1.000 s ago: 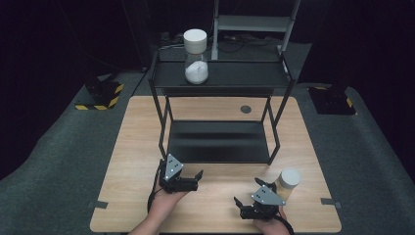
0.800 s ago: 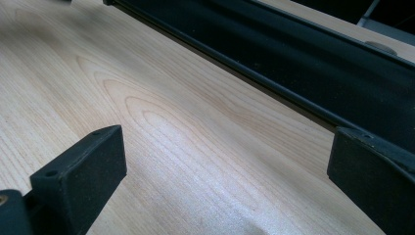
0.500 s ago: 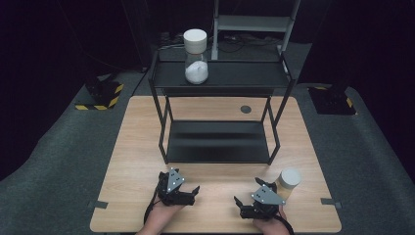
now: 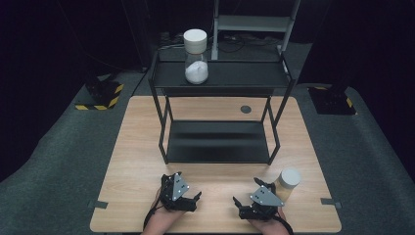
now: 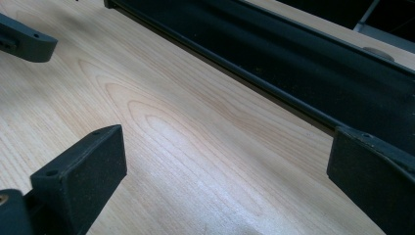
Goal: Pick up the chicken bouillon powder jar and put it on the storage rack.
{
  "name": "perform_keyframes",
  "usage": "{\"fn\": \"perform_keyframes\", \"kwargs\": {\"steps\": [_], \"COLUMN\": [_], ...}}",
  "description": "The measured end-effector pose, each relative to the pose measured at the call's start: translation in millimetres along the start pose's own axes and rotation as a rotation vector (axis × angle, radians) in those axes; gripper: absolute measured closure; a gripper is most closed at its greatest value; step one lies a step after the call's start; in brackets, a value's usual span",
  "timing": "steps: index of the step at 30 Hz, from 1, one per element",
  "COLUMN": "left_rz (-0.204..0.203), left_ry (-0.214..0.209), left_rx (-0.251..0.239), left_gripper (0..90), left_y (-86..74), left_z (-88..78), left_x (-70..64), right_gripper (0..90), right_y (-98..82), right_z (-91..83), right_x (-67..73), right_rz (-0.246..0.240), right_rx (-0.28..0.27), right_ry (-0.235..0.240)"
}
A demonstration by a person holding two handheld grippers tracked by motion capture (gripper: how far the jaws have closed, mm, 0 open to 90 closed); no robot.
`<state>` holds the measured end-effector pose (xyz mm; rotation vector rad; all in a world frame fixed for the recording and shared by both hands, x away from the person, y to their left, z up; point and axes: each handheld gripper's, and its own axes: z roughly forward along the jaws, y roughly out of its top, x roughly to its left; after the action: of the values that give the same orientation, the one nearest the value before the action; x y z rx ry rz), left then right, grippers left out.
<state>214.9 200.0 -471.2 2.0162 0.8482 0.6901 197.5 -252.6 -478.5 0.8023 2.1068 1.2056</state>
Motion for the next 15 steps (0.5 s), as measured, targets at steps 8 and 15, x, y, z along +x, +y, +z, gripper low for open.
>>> {"fn": "perform_keyframes", "kwargs": {"steps": [8,15], "left_rz": [0.007,0.018], "left_ry": [-0.017,-0.022], "left_rx": [0.019,0.018], "left_gripper": [0.7,0.7], "left_y": [3.6,3.6], "left_z": [2.0,2.0], "left_x": [2.6,2.5], "right_gripper": [0.5,0.7], "right_y": [3.6,8.7], "right_z": [-7.5,-18.3], "right_x": [-0.1,-4.0], "right_rz": [-0.018,-0.005], "right_rx": [-0.041,-0.081], "right_ry": [0.006,0.008]}}
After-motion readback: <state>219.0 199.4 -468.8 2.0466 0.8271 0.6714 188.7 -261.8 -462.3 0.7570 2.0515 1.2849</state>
